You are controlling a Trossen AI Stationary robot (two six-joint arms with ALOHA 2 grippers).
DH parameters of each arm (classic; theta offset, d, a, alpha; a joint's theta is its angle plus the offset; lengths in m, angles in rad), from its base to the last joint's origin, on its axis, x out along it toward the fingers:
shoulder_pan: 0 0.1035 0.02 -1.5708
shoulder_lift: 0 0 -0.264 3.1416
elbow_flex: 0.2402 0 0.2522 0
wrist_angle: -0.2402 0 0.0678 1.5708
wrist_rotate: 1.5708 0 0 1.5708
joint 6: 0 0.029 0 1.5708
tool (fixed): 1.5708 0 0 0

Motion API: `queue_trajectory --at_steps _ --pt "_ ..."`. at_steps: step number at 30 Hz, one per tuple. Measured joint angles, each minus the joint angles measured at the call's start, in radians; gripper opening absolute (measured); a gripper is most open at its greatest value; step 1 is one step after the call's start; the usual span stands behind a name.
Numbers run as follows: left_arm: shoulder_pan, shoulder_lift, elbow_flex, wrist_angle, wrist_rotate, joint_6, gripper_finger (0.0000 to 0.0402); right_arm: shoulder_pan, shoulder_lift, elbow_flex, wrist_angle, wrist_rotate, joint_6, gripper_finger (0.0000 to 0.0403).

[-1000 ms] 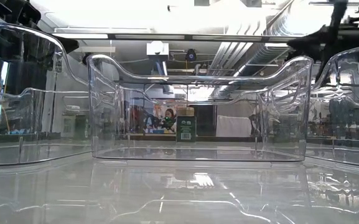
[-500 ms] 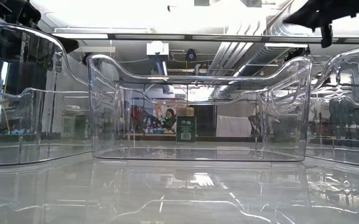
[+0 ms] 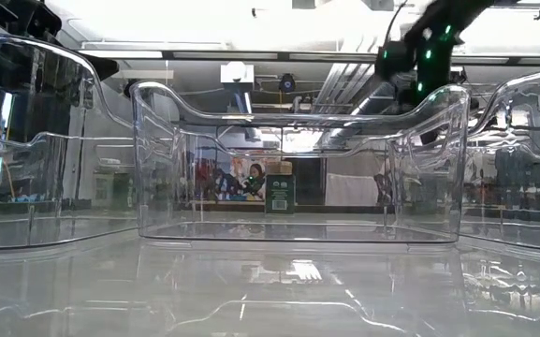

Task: Sort spices by type
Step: Put the black seasoning can into the right transparent bin

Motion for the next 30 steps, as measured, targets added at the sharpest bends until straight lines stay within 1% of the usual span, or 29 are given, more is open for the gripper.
queue_trajectory --at_steps 1,3,7,9,11,17,19,22,26,30 --pt "0.0 0.0 0.0 0.0 0.0 0.0 0.0 -0.014 0.011 -0.01 0.015 -0.022 0.015 0.0001" --pt "0.0 0.0 0.0 0.0 0.0 0.0 0.0 -0.031 0.017 -0.036 0.054 -0.028 0.057 0.0001" --pt "0.0 0.0 0.0 0.0 0.0 0.0 0.0 -0.033 -0.007 -0.064 0.111 0.048 0.153 0.0" --pt "0.0 0.0 0.0 0.0 0.0 0.0 0.0 -0.031 -0.009 -0.073 0.114 0.098 0.18 0.0" --pt "0.0 0.0 0.0 0.0 0.0 0.0 0.0 -0.031 -0.006 -0.088 0.129 0.125 0.205 0.0" --pt "0.0 0.0 0.0 0.0 0.0 0.0 0.0 -0.051 -0.004 -0.162 0.307 0.114 0.256 0.0" --pt "0.0 0.0 0.0 0.0 0.0 0.0 0.0 -0.069 -0.004 -0.182 0.333 0.114 0.261 0.0" --pt "0.0 0.0 0.0 0.0 0.0 0.0 0.0 -0.095 0.001 -0.211 0.369 0.086 0.256 0.0" --pt "0.0 0.0 0.0 0.0 0.0 0.0 0.0 -0.117 0.014 -0.236 0.404 0.088 0.253 0.0" --pt "0.0 0.0 0.0 0.0 0.0 0.0 0.0 -0.125 0.015 -0.25 0.476 0.082 0.202 0.0"
